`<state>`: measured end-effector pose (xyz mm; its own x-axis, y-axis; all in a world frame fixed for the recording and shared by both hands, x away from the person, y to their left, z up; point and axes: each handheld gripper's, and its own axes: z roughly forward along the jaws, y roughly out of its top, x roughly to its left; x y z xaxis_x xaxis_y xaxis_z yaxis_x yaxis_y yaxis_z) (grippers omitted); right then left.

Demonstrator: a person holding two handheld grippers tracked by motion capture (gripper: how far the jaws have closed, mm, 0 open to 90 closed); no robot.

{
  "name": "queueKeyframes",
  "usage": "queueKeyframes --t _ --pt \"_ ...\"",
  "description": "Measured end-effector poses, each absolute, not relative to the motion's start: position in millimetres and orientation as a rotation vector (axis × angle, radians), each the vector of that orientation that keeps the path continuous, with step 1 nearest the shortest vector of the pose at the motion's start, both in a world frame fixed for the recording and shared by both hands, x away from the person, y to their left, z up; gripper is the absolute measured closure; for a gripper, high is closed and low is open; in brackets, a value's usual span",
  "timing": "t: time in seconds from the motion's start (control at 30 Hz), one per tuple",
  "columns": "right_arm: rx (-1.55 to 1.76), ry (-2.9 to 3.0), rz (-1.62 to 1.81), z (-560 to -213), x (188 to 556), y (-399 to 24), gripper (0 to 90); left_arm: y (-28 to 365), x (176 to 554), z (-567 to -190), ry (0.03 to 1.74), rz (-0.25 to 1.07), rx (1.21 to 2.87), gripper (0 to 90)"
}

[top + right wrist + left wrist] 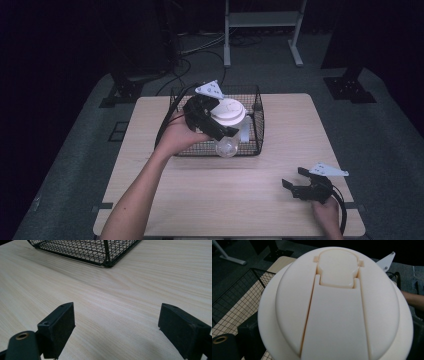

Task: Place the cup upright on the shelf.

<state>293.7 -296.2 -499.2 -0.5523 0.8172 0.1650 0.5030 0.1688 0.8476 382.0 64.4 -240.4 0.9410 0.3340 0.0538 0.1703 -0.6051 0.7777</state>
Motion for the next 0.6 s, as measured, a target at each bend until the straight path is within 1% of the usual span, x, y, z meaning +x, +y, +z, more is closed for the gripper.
queueKeyframes --t 0.17,0.43,0.53,0.6 --pt "1.253 2.123 1.347 -499.1 293.8 -297.0 12.9 60.8 389.5 -236.1 0.36 0.253 2.266 5.3" --pt "1.252 2.119 1.348 -499.1 293.6 -297.5 12.9 48.4 406.0 -232.0 0.37 0.258 2.275 5.3" --pt "1.253 2.117 1.351 -499.0 293.5 -298.0 12.9 43.4 412.9 -231.8 0.378 0.217 2.257 5.3" --pt "1.254 2.116 1.351 -499.0 293.5 -298.2 12.9 39.1 416.6 -231.8 0.379 0.218 2.256 5.3"
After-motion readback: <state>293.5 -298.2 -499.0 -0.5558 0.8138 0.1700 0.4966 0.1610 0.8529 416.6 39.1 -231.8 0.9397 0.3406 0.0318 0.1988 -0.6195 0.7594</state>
